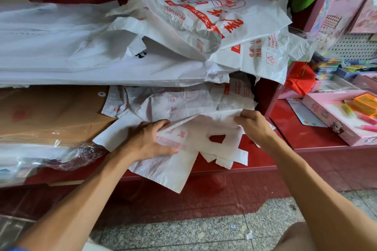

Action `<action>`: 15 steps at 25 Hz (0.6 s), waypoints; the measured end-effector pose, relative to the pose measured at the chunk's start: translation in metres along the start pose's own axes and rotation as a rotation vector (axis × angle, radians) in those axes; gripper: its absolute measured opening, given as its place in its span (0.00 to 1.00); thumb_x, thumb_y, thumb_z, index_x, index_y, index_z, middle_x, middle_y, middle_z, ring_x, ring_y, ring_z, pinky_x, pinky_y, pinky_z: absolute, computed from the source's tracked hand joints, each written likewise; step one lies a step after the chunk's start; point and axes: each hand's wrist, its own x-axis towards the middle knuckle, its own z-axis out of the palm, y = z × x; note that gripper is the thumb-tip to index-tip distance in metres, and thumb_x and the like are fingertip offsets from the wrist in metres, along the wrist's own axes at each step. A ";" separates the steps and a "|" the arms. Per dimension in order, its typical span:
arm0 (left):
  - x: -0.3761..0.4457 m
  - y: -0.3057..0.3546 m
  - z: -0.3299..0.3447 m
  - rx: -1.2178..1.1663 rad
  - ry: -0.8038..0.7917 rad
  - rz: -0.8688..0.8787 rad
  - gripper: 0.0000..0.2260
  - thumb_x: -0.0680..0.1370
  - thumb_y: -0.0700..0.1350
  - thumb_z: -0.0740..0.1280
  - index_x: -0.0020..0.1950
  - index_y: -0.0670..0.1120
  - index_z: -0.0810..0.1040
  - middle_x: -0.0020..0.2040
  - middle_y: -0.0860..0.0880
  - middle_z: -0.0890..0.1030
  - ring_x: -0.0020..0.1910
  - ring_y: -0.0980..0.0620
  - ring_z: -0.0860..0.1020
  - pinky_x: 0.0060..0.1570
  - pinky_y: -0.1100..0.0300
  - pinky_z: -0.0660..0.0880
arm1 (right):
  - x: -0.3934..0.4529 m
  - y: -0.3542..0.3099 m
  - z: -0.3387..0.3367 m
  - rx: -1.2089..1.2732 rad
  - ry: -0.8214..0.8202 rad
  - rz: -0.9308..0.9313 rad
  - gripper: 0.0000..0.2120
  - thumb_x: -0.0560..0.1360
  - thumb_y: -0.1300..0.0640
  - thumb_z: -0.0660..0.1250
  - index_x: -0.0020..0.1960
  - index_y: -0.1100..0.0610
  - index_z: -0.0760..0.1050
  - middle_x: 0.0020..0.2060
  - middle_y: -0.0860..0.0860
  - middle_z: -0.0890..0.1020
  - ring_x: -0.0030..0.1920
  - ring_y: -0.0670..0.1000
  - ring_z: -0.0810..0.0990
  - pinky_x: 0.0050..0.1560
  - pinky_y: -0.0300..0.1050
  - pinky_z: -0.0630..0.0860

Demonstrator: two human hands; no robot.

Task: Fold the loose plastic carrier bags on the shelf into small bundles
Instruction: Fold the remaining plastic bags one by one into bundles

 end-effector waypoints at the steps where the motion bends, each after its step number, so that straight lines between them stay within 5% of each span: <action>1: 0.001 -0.002 0.001 0.008 0.033 -0.007 0.40 0.62 0.70 0.70 0.71 0.59 0.68 0.65 0.53 0.76 0.64 0.50 0.73 0.65 0.50 0.70 | 0.002 0.002 -0.002 0.098 -0.002 0.021 0.09 0.75 0.62 0.64 0.37 0.66 0.74 0.30 0.62 0.73 0.30 0.61 0.71 0.34 0.51 0.73; 3: 0.006 -0.005 0.003 -0.085 0.165 -0.064 0.23 0.69 0.58 0.72 0.62 0.57 0.76 0.56 0.53 0.81 0.56 0.49 0.78 0.60 0.49 0.74 | 0.003 0.002 -0.004 0.228 -0.023 0.064 0.10 0.74 0.61 0.63 0.46 0.69 0.76 0.39 0.69 0.77 0.39 0.69 0.76 0.51 0.68 0.76; 5: 0.008 -0.003 0.001 -0.354 0.291 -0.129 0.06 0.73 0.45 0.71 0.49 0.52 0.80 0.46 0.53 0.85 0.50 0.48 0.82 0.54 0.54 0.77 | -0.001 -0.002 -0.005 0.307 0.001 0.119 0.10 0.77 0.65 0.60 0.51 0.72 0.75 0.41 0.63 0.77 0.41 0.61 0.77 0.52 0.66 0.76; 9: 0.007 0.001 -0.006 -0.669 0.350 -0.251 0.09 0.74 0.41 0.71 0.52 0.49 0.76 0.45 0.52 0.82 0.46 0.51 0.80 0.44 0.58 0.75 | -0.007 -0.007 -0.008 0.159 0.008 0.220 0.08 0.77 0.60 0.67 0.55 0.59 0.73 0.43 0.56 0.77 0.36 0.52 0.75 0.31 0.40 0.70; 12: 0.006 0.000 0.001 -0.516 0.280 -0.326 0.10 0.72 0.40 0.72 0.49 0.49 0.75 0.44 0.52 0.80 0.44 0.52 0.78 0.37 0.61 0.69 | -0.005 -0.004 -0.009 -0.012 -0.098 0.299 0.17 0.73 0.60 0.72 0.58 0.54 0.69 0.43 0.54 0.76 0.35 0.48 0.74 0.27 0.40 0.67; 15: 0.003 0.003 -0.004 -0.705 0.194 -0.230 0.04 0.72 0.38 0.73 0.42 0.47 0.82 0.41 0.52 0.82 0.45 0.54 0.78 0.42 0.65 0.69 | -0.005 -0.008 -0.009 0.138 -0.037 0.238 0.06 0.72 0.62 0.71 0.48 0.57 0.79 0.39 0.53 0.78 0.35 0.49 0.74 0.32 0.40 0.66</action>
